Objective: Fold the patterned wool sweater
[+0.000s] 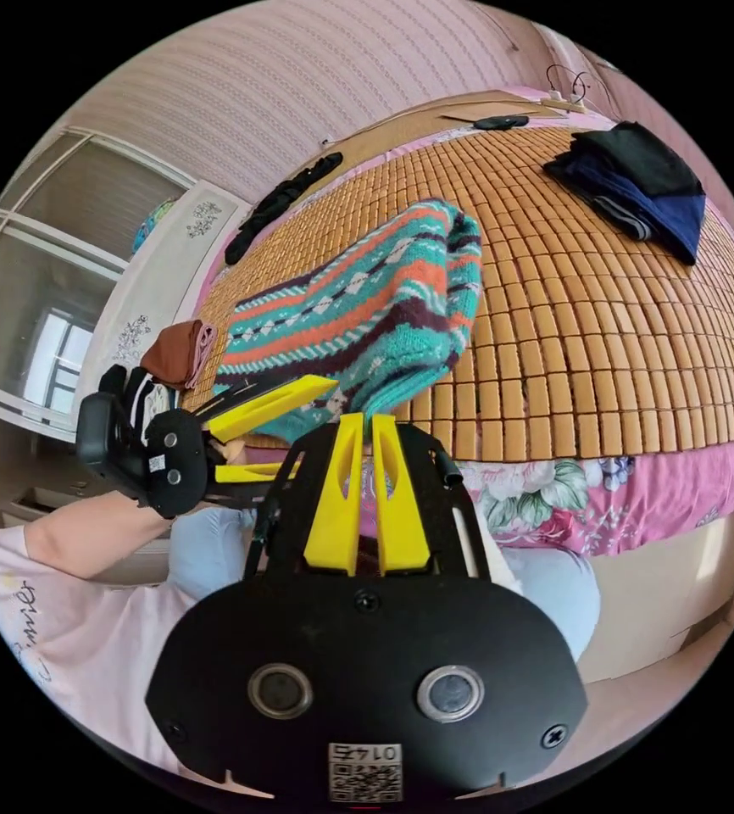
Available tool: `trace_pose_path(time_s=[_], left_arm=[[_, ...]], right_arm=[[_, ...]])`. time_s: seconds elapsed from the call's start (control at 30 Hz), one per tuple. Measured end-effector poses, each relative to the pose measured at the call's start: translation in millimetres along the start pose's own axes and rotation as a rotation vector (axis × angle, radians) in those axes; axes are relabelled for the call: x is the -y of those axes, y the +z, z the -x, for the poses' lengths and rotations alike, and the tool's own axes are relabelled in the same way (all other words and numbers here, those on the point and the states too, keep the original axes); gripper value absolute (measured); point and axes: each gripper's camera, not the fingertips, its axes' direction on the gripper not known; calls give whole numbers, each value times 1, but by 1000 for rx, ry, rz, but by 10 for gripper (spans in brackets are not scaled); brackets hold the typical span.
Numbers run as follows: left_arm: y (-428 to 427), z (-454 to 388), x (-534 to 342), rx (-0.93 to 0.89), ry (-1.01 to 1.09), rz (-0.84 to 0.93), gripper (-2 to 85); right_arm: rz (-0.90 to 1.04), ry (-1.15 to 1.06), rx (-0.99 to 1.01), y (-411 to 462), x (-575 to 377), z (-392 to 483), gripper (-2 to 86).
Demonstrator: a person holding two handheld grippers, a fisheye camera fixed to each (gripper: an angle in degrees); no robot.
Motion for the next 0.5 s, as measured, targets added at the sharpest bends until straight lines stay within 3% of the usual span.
trace_pose_path(time_s=[0.13,0.23,0.33,0.43,0.5], left_arm=[[-16,-12,-17,17,11,23,130],[-42,-26,-55,63,-9,23,67],[-69,-34,-103,29,-63,6,60],[-93,-40,-151,43,-132,-16,59],[-103,-39,-173,35,-181,-31,60]], right_arm=[[11,-41,188,-21,-26,5,8],[48,-121,187,-29,-49,27,16],[71,-216,193,-42,-73,41,31],[-27,-151,235,-69,-97,18,72],[-114,11,210,-82,-113,-19,157]])
